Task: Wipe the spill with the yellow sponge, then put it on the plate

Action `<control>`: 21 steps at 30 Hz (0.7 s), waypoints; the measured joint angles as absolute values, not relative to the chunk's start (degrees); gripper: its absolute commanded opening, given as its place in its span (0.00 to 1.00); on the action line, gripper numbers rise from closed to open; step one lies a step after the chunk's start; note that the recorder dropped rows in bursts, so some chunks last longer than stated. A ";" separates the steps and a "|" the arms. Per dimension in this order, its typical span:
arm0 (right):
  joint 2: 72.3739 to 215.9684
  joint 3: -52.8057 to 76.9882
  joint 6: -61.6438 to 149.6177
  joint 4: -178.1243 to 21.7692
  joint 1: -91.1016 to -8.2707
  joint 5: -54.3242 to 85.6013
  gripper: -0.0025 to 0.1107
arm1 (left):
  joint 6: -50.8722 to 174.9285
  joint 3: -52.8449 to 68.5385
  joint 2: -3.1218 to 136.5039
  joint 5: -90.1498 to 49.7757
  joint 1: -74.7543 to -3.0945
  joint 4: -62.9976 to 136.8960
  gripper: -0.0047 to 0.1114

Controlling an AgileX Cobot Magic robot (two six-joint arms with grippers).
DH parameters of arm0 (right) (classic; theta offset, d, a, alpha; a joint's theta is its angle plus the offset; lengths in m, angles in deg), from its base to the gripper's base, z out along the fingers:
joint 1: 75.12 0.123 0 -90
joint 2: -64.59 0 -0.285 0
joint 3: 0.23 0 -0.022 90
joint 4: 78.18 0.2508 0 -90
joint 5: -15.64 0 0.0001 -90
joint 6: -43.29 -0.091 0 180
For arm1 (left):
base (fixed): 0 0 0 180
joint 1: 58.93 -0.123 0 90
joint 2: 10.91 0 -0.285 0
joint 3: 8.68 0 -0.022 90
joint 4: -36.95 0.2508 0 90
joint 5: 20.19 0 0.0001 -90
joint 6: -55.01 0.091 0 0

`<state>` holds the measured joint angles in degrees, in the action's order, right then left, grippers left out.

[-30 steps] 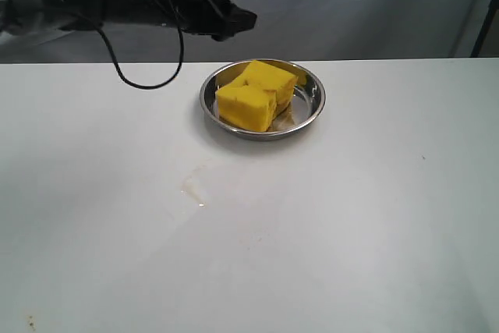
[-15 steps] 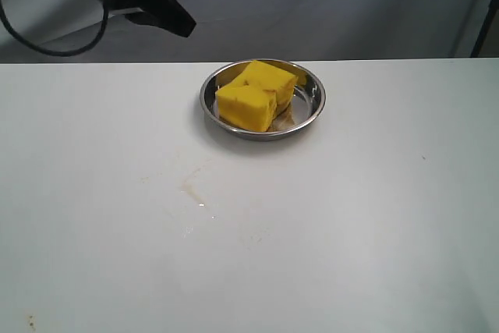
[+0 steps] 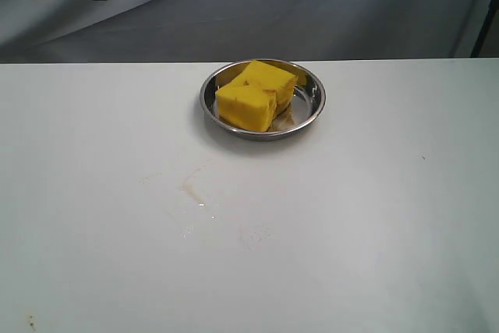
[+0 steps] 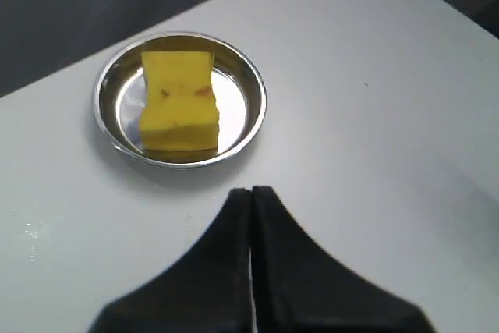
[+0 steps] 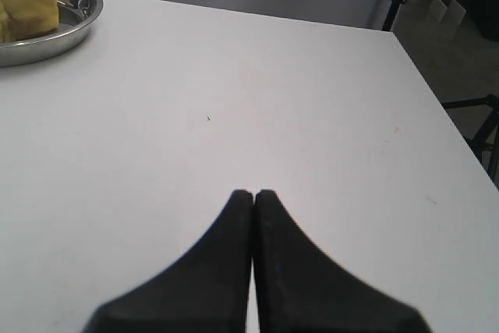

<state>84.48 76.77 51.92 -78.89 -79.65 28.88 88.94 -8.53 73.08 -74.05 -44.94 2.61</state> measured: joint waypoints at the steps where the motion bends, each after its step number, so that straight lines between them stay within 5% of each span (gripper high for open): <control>1: 84.48 76.77 51.92 -78.89 -79.65 28.88 0.02 | 88.82 -4.00 68.16 -70.88 -44.94 3.16 0.04; 15: 84.48 76.77 51.92 -78.89 -79.65 28.88 0.02 | 88.14 4.05 37.30 -69.54 -44.59 13.88 0.04; 21: 84.48 76.77 51.92 -78.89 -79.65 28.88 0.02 | 86.22 19.03 24.05 -54.19 -44.59 13.88 0.04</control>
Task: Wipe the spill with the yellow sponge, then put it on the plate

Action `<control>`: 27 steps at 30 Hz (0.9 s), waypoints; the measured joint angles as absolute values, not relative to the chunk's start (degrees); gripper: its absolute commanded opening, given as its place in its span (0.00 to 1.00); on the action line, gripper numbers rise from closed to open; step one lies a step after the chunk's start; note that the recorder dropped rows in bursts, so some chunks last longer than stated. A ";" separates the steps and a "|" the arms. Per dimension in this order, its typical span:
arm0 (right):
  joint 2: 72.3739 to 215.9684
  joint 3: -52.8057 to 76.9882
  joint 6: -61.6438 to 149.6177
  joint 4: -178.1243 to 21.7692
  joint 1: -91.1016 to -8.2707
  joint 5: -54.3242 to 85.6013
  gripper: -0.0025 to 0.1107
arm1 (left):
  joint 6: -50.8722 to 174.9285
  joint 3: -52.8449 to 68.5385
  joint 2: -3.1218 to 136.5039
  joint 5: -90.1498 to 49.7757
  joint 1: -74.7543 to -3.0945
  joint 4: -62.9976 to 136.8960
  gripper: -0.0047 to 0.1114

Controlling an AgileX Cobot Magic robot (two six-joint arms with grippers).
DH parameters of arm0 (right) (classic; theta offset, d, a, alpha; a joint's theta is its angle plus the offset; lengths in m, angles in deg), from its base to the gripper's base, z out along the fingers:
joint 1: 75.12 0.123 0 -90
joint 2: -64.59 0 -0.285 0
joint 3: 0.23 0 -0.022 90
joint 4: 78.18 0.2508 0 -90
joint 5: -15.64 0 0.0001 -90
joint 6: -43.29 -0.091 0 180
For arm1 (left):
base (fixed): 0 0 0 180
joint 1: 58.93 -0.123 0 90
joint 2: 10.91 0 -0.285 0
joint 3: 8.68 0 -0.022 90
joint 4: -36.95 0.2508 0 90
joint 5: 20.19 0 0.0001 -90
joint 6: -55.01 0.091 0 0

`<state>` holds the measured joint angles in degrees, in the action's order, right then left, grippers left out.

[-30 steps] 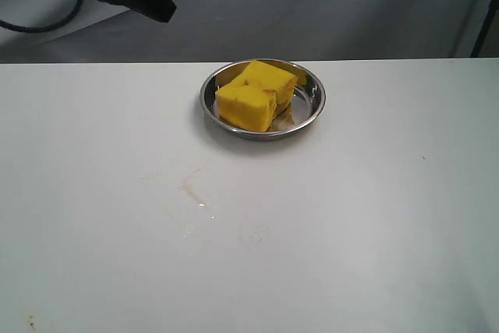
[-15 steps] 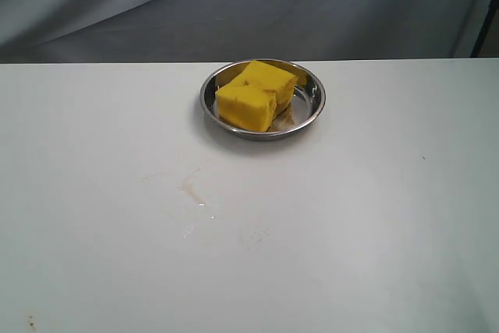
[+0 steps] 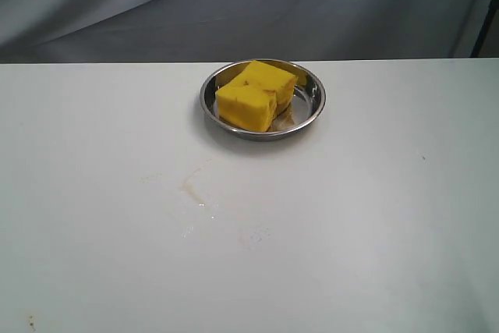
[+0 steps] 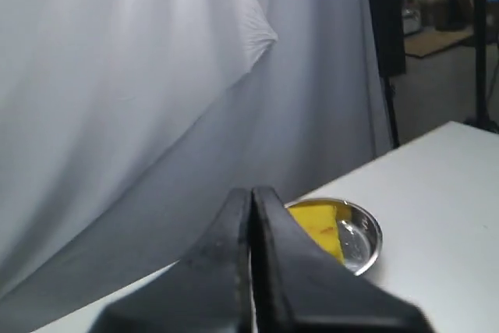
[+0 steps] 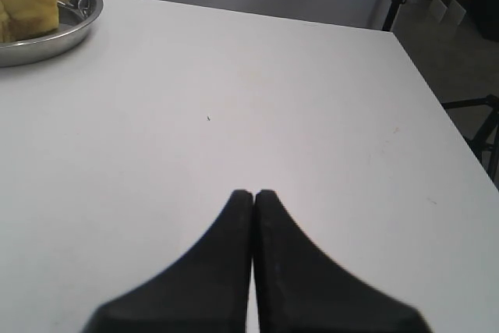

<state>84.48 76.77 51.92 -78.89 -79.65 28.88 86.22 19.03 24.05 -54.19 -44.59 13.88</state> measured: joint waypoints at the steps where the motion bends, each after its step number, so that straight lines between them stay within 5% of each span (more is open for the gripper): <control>1: 84.48 76.77 51.92 -78.89 -79.65 28.88 0.02 | 86.03 22.10 21.61 -51.59 -44.59 13.88 0.04; 8: 84.48 76.77 51.92 -78.89 -79.65 28.88 0.02 | 85.66 44.76 3.73 -32.59 -44.59 12.76 0.04; 20: 84.48 76.77 51.92 -78.89 -79.65 28.88 0.02 | 81.34 53.93 -2.96 -26.42 -44.59 12.31 0.04; 27: 84.48 76.77 51.92 -78.89 -79.65 28.88 0.02 | 48.17 61.50 -2.96 -22.31 -44.59 35.87 0.04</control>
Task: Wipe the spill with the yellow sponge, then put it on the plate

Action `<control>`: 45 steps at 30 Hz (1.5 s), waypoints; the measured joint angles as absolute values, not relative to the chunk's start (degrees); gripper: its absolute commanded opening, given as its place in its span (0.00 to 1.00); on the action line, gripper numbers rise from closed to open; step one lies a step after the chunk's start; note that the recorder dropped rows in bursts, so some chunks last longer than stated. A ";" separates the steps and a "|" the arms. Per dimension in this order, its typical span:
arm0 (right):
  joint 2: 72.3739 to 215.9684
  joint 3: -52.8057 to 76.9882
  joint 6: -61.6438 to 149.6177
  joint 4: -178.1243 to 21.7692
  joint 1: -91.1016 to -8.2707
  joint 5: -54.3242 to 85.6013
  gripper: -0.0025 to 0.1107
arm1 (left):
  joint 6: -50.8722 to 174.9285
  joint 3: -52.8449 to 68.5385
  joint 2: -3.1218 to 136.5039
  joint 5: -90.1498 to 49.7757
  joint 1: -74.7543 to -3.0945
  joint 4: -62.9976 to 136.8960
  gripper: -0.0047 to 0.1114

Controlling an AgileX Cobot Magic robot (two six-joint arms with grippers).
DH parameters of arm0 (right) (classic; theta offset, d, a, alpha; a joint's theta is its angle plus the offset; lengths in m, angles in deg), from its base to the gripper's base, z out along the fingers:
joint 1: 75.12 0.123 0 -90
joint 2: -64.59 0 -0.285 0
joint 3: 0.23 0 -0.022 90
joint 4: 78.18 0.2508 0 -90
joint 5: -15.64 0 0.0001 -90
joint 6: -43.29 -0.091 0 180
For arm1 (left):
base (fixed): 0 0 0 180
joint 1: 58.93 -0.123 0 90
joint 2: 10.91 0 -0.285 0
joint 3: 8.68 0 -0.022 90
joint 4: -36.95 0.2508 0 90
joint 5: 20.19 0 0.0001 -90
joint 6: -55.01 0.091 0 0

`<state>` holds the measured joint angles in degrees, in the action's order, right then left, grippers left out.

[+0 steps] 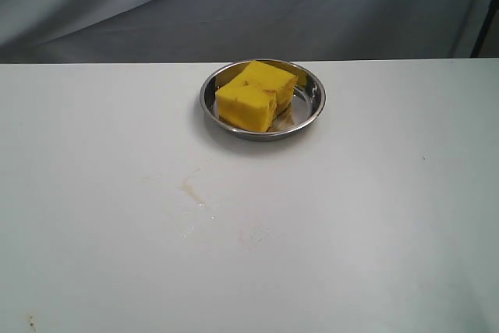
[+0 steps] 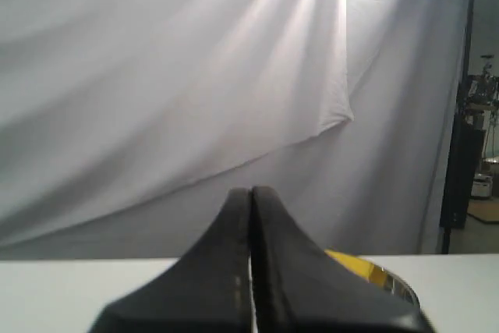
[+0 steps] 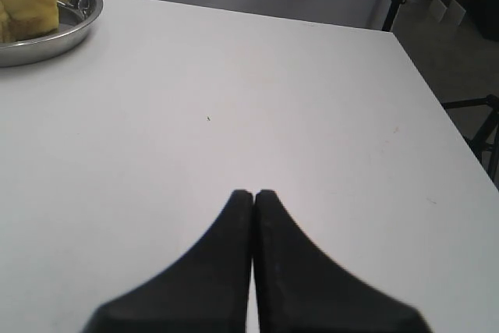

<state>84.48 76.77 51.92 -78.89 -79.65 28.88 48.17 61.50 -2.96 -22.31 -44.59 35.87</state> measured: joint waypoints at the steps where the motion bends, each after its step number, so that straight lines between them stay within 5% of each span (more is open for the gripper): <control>1: 84.48 76.77 51.92 -78.89 -79.65 28.88 0.02 | 45.07 62.77 -2.96 -22.65 -44.59 38.41 0.04; 12: 84.48 76.77 51.92 -78.89 -79.65 28.88 0.02 | 44.64 67.23 -2.96 -40.31 -44.59 41.71 0.04; 45: 84.48 76.77 51.92 -78.89 -79.65 28.88 0.02 | 52.04 68.31 -2.96 -41.29 -44.59 41.84 0.04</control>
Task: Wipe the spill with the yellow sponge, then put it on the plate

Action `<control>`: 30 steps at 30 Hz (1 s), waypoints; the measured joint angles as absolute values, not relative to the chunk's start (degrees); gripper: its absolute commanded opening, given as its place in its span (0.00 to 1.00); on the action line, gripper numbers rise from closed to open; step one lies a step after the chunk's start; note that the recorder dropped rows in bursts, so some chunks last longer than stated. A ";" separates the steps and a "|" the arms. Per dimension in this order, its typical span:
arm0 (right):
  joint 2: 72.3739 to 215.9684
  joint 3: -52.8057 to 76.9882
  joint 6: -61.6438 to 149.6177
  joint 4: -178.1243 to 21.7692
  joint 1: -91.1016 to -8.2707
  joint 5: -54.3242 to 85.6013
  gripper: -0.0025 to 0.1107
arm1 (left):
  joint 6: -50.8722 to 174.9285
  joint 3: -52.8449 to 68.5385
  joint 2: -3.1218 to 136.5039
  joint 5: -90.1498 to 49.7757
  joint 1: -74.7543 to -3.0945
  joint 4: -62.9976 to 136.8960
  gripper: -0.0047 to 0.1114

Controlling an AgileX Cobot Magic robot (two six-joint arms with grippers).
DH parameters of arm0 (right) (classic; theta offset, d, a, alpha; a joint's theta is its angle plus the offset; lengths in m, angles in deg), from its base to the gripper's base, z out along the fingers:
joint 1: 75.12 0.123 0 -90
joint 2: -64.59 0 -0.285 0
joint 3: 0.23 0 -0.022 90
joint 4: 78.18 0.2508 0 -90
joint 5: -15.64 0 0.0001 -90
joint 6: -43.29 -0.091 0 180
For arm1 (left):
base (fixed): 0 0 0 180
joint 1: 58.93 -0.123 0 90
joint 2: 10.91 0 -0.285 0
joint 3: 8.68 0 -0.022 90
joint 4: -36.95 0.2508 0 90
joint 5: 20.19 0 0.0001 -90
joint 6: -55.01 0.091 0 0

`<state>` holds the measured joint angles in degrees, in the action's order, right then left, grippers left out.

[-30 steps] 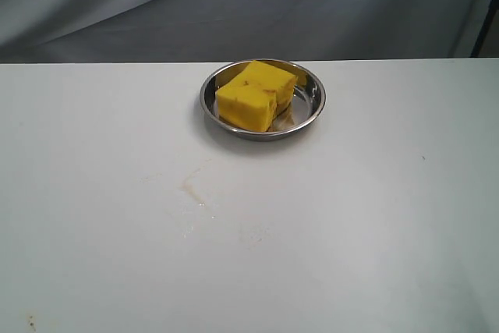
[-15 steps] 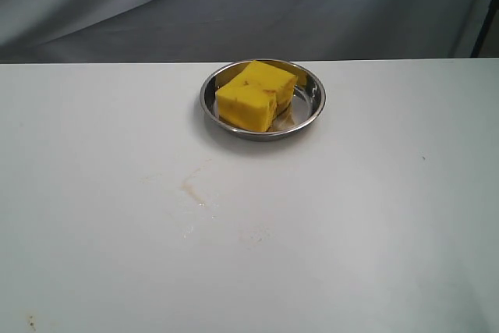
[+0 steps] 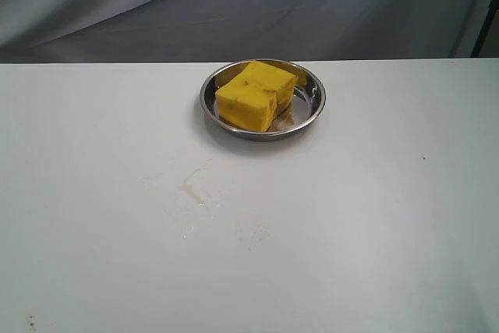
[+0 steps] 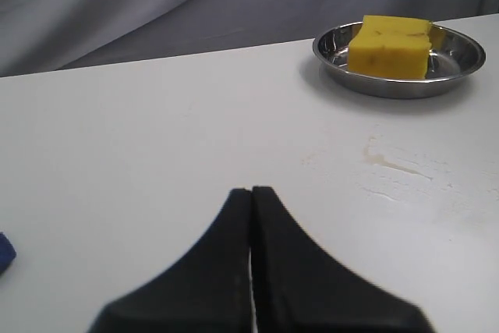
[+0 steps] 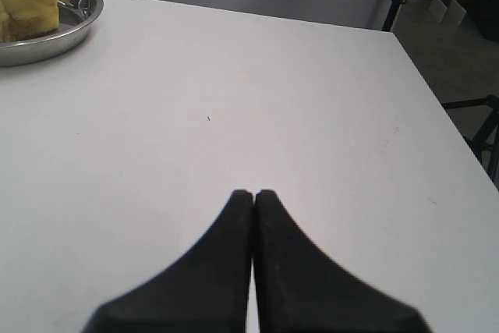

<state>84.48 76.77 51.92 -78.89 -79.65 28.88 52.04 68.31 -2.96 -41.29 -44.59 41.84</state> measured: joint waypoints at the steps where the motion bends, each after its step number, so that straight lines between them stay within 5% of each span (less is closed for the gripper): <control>1: 84.48 76.77 51.92 -78.89 -79.65 28.88 0.02 | 52.04 68.31 -2.96 -41.29 -44.59 41.84 0.04; 30: 84.48 76.77 51.92 -78.89 -79.65 28.88 0.02 | 52.16 68.31 -2.96 -41.29 -60.46 41.84 0.04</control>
<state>84.48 76.77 51.92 -78.89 -79.65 28.88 52.16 68.31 -2.96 -41.29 -60.46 41.84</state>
